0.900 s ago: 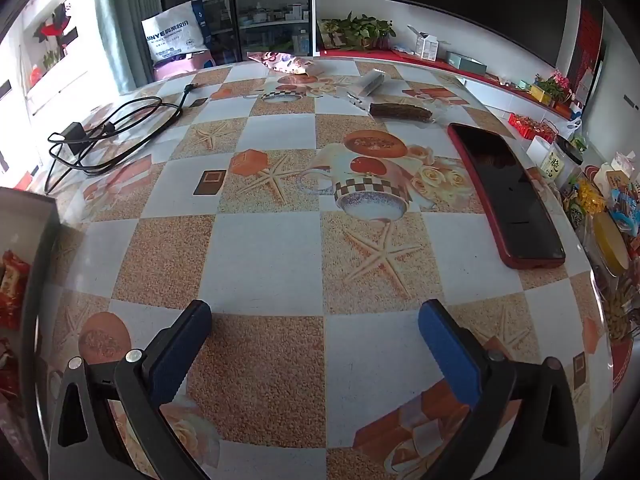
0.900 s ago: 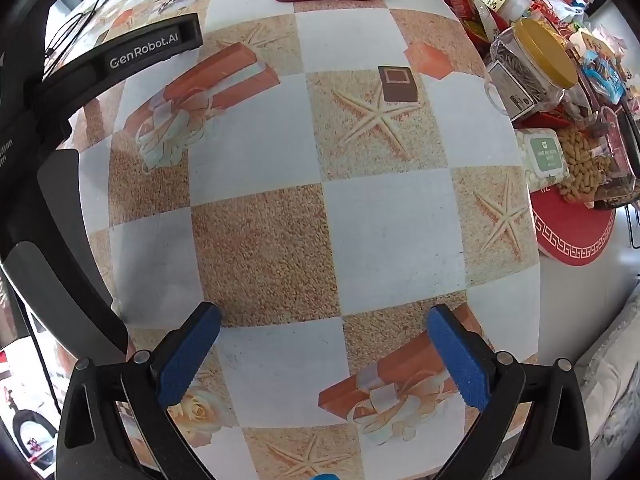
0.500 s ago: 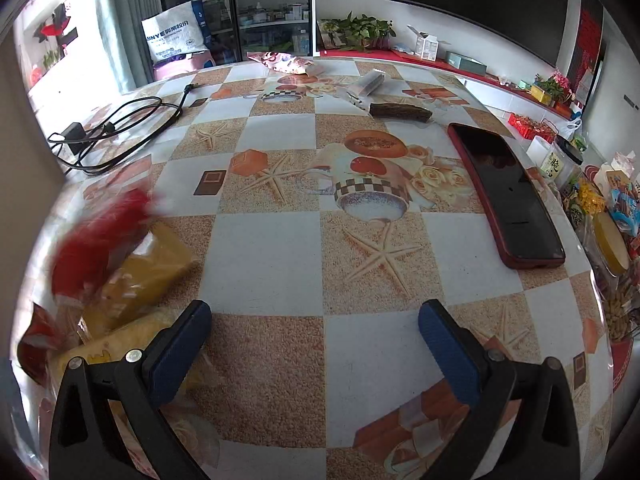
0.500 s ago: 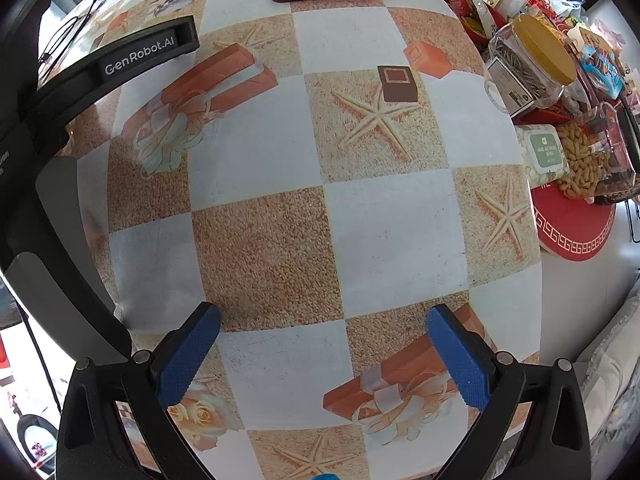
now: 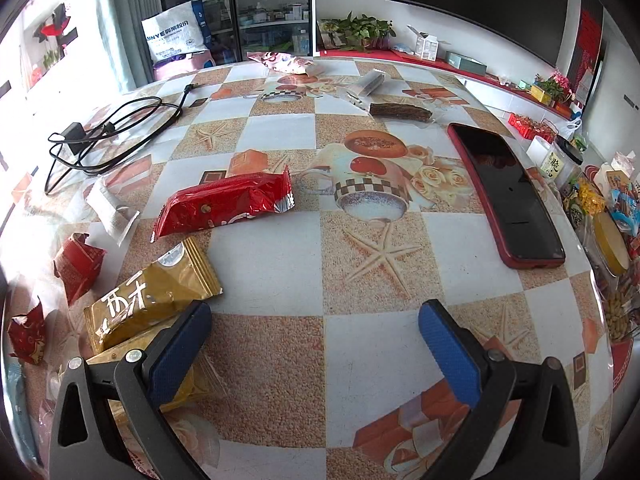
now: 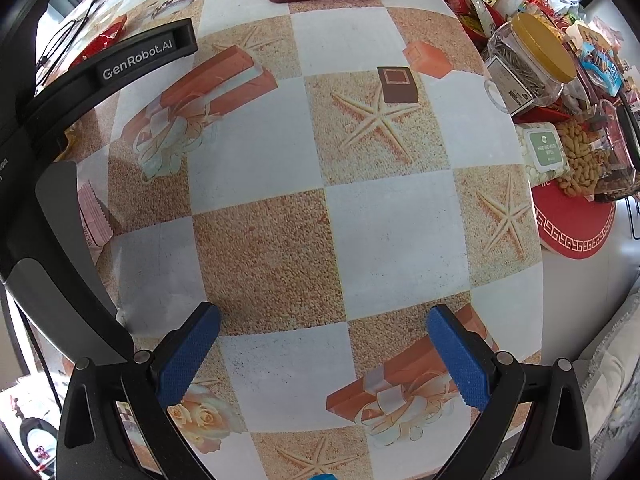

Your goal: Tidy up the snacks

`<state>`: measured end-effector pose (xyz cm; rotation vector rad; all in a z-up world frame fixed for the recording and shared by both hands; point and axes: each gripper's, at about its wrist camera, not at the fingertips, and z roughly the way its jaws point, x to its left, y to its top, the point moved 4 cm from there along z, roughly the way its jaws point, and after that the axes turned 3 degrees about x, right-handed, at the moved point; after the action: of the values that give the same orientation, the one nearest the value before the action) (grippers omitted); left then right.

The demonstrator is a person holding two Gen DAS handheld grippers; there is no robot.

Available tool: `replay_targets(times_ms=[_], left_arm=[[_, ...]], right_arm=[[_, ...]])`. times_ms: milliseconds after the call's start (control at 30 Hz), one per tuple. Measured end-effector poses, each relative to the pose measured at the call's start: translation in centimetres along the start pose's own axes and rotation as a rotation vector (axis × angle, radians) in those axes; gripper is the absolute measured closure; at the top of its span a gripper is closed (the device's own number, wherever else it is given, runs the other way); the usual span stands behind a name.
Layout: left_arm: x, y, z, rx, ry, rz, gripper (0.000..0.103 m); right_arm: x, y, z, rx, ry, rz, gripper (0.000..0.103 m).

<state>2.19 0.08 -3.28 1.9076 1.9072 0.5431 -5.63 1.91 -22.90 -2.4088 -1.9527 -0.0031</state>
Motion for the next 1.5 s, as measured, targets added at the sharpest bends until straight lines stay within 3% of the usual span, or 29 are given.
replay_targets(times_ms=[200, 400, 633, 1100, 1500], left_arm=[[0.0, 0.0, 0.0, 0.000, 0.000, 0.000, 0.000], [0.0, 0.0, 0.0, 0.000, 0.000, 0.000, 0.000], [0.0, 0.0, 0.0, 0.000, 0.000, 0.000, 0.000], [0.0, 0.0, 0.0, 0.000, 0.000, 0.000, 0.000], [0.0, 0.0, 0.0, 0.000, 0.001, -0.004, 0.000]], right_arm=[[0.1, 0.2, 0.0, 0.013, 0.017, 0.004, 0.000], [-0.1, 0.8, 0.3, 0.095, 0.015, 0.013, 0.000], [-0.2, 0.8, -0.1, 0.026, 0.016, 0.020, 0.000], [0.1, 1.0, -0.2, 0.027, 0.010, 0.027, 0.000], [-0.1, 2.7, 0.3, 0.121, 0.001, 0.035, 0.000]])
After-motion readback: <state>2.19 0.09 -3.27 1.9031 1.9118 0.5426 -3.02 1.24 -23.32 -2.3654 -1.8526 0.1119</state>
